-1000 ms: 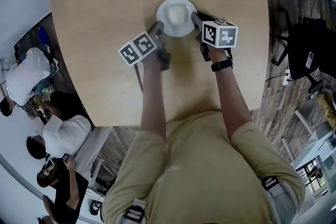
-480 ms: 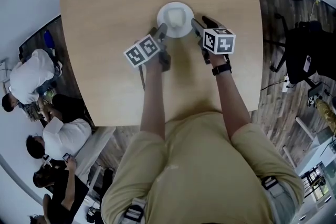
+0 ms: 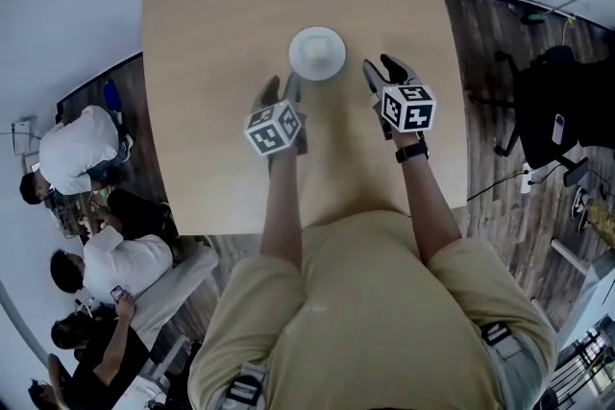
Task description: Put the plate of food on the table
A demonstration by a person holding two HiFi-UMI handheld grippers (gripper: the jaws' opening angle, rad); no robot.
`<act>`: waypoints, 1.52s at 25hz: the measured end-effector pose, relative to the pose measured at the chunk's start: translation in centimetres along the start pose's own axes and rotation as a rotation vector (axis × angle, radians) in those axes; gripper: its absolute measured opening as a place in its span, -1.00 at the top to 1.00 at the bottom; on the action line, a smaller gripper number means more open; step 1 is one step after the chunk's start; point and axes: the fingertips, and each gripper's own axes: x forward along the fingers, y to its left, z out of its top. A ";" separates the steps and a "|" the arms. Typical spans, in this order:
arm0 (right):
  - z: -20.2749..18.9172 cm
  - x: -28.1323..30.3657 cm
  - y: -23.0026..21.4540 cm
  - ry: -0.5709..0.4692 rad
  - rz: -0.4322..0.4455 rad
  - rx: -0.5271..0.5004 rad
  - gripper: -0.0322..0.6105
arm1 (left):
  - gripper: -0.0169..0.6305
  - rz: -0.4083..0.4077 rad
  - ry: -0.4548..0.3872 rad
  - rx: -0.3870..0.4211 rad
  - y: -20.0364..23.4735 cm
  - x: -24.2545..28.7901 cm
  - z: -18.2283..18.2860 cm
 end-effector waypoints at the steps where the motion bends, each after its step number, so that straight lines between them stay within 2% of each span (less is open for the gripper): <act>1: -0.2 5.3 -4.1 -0.007 -0.034 -0.011 0.35 | 0.42 -0.010 0.002 0.031 1.5 6.9 -0.2; 4: 0.0 20.0 -14.3 -0.017 -0.105 -0.049 0.41 | 0.42 -0.059 0.002 0.077 4.9 25.3 0.0; 6: 0.9 25.6 -18.2 -0.022 -0.132 -0.077 0.43 | 0.42 -0.100 -0.012 0.098 5.2 32.5 0.9; 7: 1.4 26.6 -18.9 -0.027 -0.139 -0.092 0.44 | 0.42 -0.117 -0.025 0.113 4.7 33.9 1.5; 11: 3.1 24.4 -16.5 -0.075 -0.128 -0.163 0.53 | 0.46 -0.155 -0.096 0.177 1.7 31.2 3.2; 15: 4.6 22.1 -14.7 -0.135 -0.117 -0.218 0.63 | 0.58 -0.168 -0.159 0.199 -0.1 29.1 4.2; 24: 7.0 17.9 -12.4 -0.227 -0.126 -0.283 0.86 | 0.84 -0.160 -0.210 0.231 -1.8 25.1 4.7; 27: 7.3 17.2 -12.0 -0.248 -0.132 -0.296 0.88 | 0.94 -0.149 -0.225 0.235 -1.7 24.2 4.8; 38: 7.5 14.7 -11.2 -0.275 -0.184 -0.333 0.88 | 0.95 -0.130 -0.313 0.286 -1.7 21.0 5.8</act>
